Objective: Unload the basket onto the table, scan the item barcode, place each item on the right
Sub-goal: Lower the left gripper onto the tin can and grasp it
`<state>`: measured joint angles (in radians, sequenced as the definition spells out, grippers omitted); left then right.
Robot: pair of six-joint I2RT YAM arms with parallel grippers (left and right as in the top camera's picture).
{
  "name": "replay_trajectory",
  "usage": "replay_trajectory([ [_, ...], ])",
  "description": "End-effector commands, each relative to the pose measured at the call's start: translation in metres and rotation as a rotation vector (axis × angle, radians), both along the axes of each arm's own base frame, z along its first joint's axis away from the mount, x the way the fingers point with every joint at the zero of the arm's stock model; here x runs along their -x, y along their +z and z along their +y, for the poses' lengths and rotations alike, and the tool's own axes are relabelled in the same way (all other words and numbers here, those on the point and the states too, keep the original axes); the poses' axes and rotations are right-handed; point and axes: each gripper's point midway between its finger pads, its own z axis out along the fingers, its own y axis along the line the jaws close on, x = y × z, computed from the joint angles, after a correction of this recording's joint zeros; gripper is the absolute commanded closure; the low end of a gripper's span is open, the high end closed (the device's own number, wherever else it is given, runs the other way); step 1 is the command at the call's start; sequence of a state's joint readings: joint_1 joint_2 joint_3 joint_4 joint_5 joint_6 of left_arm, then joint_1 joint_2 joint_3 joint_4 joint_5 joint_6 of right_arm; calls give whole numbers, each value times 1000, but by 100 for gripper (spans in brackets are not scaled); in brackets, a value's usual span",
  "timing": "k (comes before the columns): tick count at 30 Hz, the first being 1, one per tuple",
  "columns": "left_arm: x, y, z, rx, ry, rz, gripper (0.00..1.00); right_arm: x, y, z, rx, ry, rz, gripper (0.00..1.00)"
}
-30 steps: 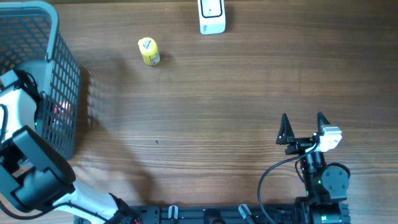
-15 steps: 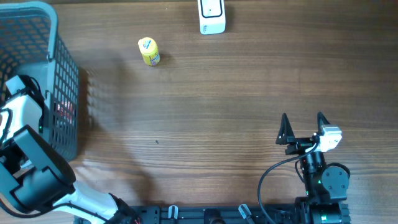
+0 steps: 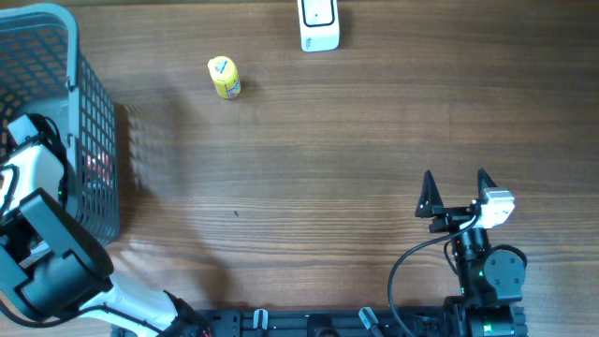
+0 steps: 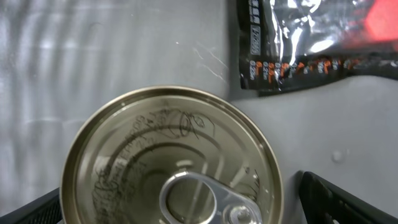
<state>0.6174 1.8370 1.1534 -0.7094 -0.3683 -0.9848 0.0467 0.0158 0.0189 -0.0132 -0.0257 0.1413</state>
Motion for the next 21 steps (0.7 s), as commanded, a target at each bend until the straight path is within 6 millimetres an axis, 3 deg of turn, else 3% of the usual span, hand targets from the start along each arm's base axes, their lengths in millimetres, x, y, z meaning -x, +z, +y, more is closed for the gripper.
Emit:
replay_trajectory([
  [1, 15, -8, 3, 7, 19, 41, 0, 0, -2, 3, 4, 16, 1, 0],
  [15, 18, -11, 3, 45, 65, 5, 2, 0, -2, 3, 4, 16, 1, 0],
  [21, 15, -13, -2, 78, 59, -17, 16, 0, -2, 3, 4, 16, 1, 0],
])
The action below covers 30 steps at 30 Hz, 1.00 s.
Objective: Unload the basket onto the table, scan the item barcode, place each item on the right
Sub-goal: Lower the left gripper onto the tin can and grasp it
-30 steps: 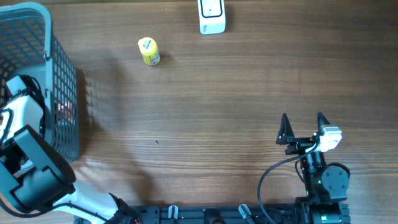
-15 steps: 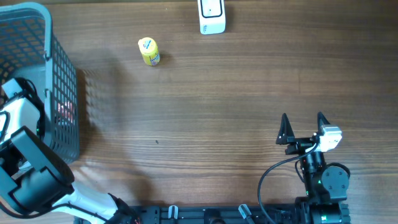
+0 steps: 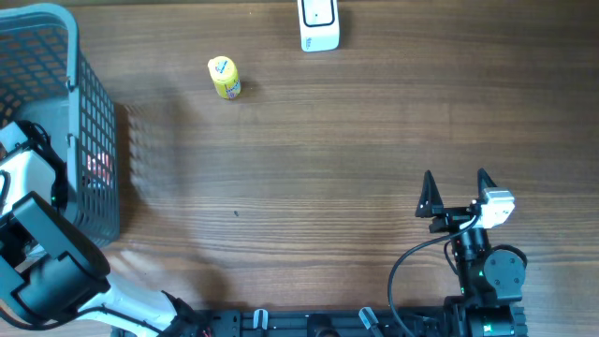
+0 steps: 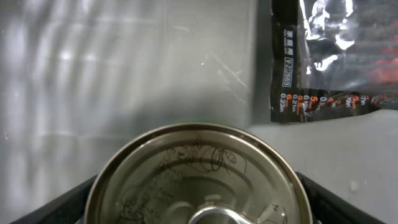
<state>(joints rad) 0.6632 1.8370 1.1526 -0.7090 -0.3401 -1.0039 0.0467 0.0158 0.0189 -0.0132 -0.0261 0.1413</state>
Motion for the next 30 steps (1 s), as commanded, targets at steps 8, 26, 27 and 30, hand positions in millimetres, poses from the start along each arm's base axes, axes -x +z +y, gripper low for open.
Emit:
replay_trajectory([
  [8, 5, -11, -10, 59, -1, 4, 26, 0, -2, 3, 4, 15, 1, 0],
  [26, 6, -11, -11, 61, -1, 6, 33, 0, -2, 3, 4, 15, 1, 0],
  [27, 6, -11, -10, 60, -1, 6, 33, 0, -2, 3, 4, 15, 1, 0],
  [30, 6, -11, -10, 61, -1, 6, 33, 0, -2, 3, 4, 15, 1, 0],
])
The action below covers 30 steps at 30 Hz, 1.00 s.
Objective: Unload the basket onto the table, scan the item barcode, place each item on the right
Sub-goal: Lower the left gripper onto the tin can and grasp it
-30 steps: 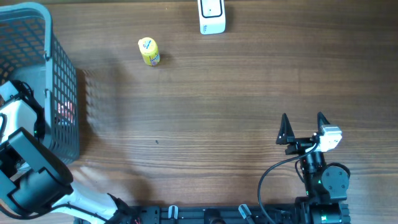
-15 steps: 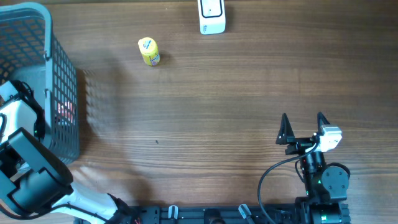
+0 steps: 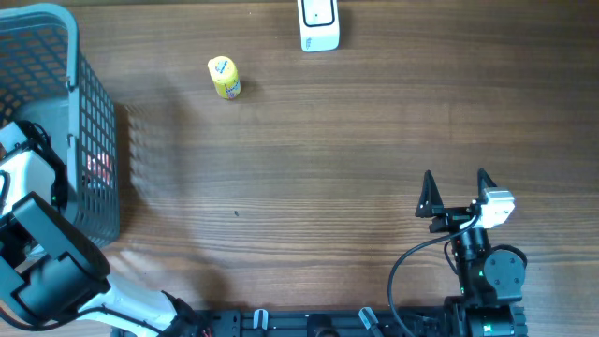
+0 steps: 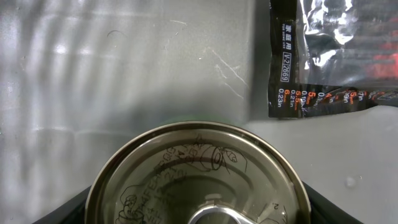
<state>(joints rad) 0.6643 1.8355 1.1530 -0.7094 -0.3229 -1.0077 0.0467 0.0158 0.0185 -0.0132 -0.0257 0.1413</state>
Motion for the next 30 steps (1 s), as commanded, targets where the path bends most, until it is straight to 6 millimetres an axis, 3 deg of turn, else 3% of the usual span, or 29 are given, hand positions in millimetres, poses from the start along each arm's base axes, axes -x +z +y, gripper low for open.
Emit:
replay_trajectory([
  [1, 7, -11, -9, 48, -3, 17, 33, 0, -2, 3, 4, 16, 0, 0],
  [10, -2, 1, -10, 47, -12, -43, 33, 0, -2, 3, 4, 16, 0, 0],
  [30, -11, 63, -8, -46, -28, -196, 32, 0, -2, 3, 4, 16, 0, 0],
])
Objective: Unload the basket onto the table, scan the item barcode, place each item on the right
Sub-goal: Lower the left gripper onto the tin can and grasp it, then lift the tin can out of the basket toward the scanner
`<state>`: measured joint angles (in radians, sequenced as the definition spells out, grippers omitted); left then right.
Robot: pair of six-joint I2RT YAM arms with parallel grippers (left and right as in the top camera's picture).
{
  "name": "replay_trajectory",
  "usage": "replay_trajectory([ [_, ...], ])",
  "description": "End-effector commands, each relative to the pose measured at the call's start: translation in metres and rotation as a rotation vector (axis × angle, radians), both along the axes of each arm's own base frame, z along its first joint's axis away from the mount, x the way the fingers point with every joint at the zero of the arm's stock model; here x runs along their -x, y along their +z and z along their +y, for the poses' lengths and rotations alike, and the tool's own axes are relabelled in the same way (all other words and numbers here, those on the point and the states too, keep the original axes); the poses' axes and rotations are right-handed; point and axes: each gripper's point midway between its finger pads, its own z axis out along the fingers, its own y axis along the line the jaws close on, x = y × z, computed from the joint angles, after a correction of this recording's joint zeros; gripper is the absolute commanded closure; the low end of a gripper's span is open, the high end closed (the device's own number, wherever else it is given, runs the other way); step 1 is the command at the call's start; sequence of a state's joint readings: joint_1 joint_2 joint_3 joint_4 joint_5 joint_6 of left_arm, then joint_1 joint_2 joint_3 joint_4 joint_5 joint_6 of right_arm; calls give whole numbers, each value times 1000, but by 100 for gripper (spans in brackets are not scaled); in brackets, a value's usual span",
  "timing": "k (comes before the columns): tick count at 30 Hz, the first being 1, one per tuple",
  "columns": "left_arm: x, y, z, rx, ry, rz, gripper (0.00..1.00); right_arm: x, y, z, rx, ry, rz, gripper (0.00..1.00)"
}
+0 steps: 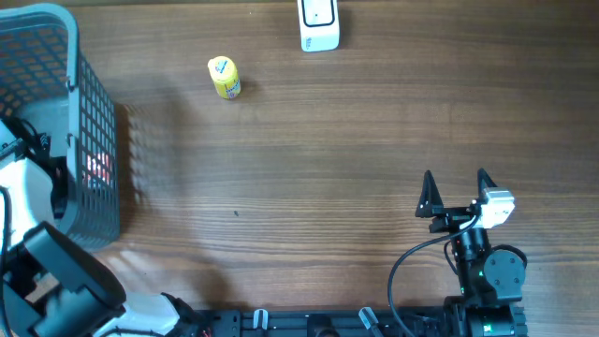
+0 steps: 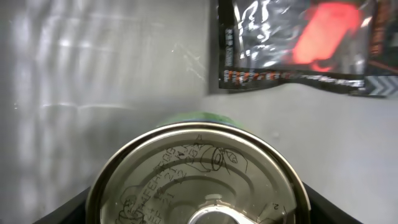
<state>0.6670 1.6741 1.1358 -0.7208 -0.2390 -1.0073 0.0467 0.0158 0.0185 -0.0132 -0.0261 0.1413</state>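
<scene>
A silver-topped tin can (image 2: 196, 171) with a pull ring fills the bottom of the left wrist view, a strip of its green side showing. My left gripper (image 2: 196, 214) is shut on it, a dark finger on each side, inside the grey basket (image 1: 94, 140) at the table's left edge. Overhead, only the left arm (image 1: 23, 183) shows, reaching into the basket. The white scanner (image 1: 318, 25) stands at the far edge. My right gripper (image 1: 455, 183) rests open and empty at the front right.
A black foil pouch (image 2: 298, 43) with a red patch lies on the basket floor beyond the can. A small yellow item (image 1: 224, 78) stands on the wooden table left of the scanner. The basket's mesh wall rises between the can and the table.
The can now sits higher above the basket floor, its green side showing, and the pouch looks smaller and has shifted left. Overhead, the left arm has shifted slightly. The right arm is unchanged.
My left gripper hung open over the can in the basket, its fingers wide of the rim. It then stood lower with the fingers against the can's sides, and stayed so. Now the can is held off the floor. The right arm stayed still throughout.
</scene>
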Motion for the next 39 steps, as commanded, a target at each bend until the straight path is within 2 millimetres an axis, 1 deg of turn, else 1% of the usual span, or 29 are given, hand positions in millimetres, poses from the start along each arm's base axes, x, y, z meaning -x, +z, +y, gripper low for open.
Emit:
replay_trajectory([
  [1, -2, 22, 0, -30, -11, -55, 32, 0, -2, 3, 4, 15, 0, 0],
  [10, -9, 50, -8, -39, -36, -159, 32, 0, -2, 3, 4, 15, 0, 0],
  [13, -13, 60, -11, -44, -70, -192, 32, 0, -2, 3, 4, 15, 0, 0],
  [23, -16, 90, -12, -100, -127, -241, 32, 0, -2, 3, 4, 15, 0, 0],
  [30, -25, 112, -17, -105, -154, -316, 32, 0, -2, 3, 4, 15, 0, 0],
  [39, -36, 147, -24, -117, -199, -427, 32, 0, -2, 3, 4, 15, 0, 0],
])
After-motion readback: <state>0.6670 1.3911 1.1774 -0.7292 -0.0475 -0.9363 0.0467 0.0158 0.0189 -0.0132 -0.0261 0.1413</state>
